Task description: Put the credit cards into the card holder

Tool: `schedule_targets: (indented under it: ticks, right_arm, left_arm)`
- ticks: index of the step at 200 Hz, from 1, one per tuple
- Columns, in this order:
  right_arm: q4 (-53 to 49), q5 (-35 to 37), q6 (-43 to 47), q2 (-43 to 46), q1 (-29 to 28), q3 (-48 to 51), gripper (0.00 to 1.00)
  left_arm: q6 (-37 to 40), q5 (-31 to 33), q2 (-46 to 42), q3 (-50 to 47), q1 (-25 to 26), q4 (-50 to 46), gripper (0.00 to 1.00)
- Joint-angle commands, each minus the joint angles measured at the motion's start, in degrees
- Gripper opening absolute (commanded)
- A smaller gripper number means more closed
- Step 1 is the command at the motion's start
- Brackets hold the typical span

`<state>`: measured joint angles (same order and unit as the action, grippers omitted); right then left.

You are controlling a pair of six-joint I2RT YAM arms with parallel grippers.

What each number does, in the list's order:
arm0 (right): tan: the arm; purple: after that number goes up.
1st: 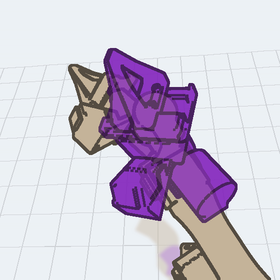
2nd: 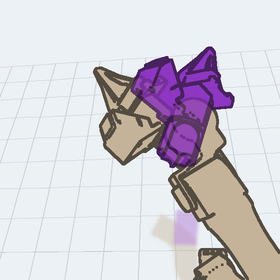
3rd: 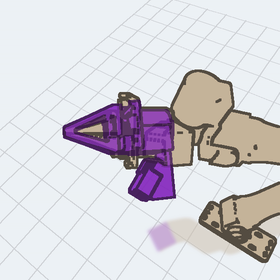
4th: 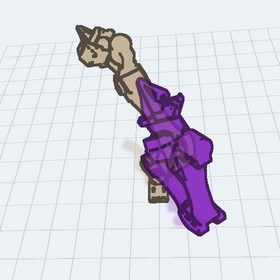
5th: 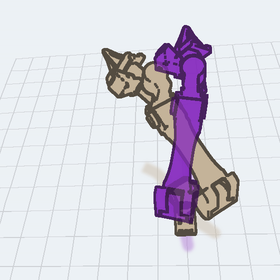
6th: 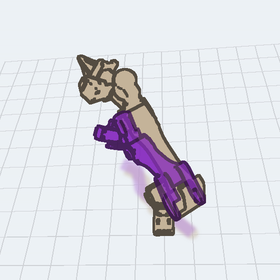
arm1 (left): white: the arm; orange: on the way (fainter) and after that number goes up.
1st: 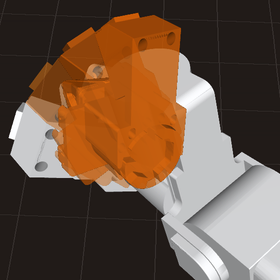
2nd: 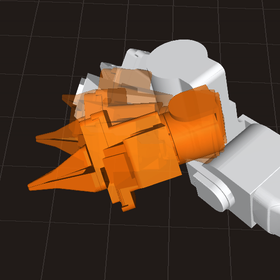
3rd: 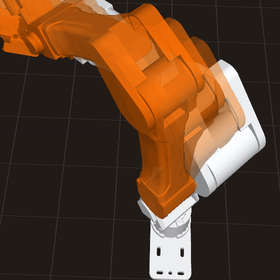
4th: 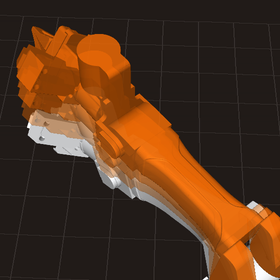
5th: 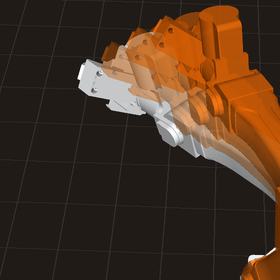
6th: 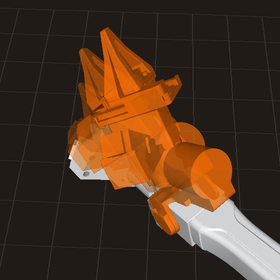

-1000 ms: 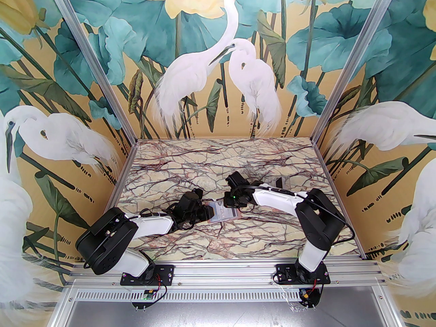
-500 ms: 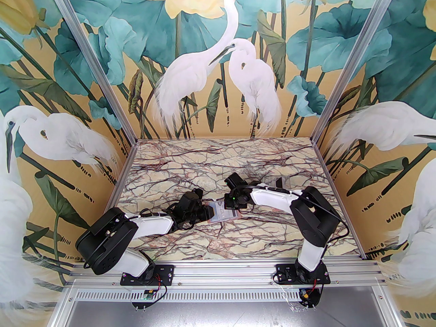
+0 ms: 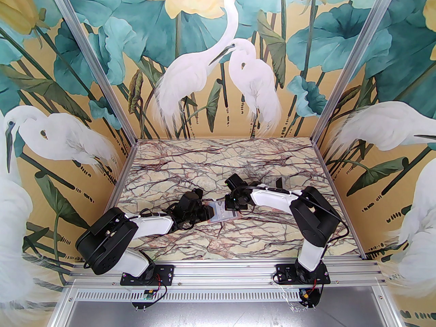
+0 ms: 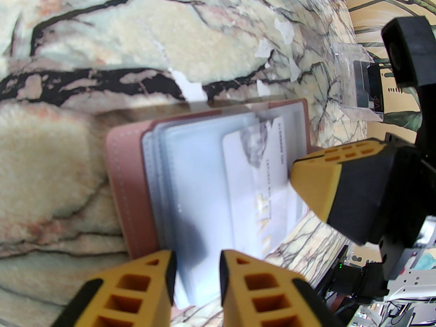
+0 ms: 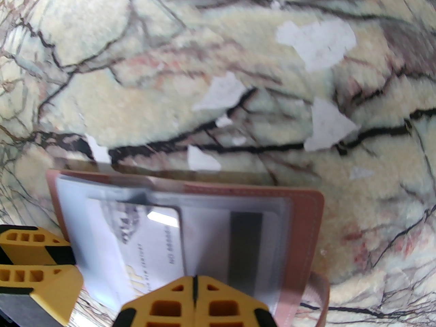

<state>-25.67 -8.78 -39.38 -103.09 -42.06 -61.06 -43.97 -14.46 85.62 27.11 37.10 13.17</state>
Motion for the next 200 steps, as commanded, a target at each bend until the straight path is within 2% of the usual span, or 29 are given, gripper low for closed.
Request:
schedule_targets:
  ticks: [1,200]
  right_arm:
    - [0.55,-0.09,-0.52,-0.90,-0.40,1.16,0.04]
    - [2.91,-4.49,-1.23,-2.11,-1.06,0.23,0.05]
  left_arm:
    - [0.11,1.43,1.76,-1.21,-0.41,-0.91,0.31]
    - [0.02,1.44,1.76,-1.25,-0.37,-0.80,0.31]
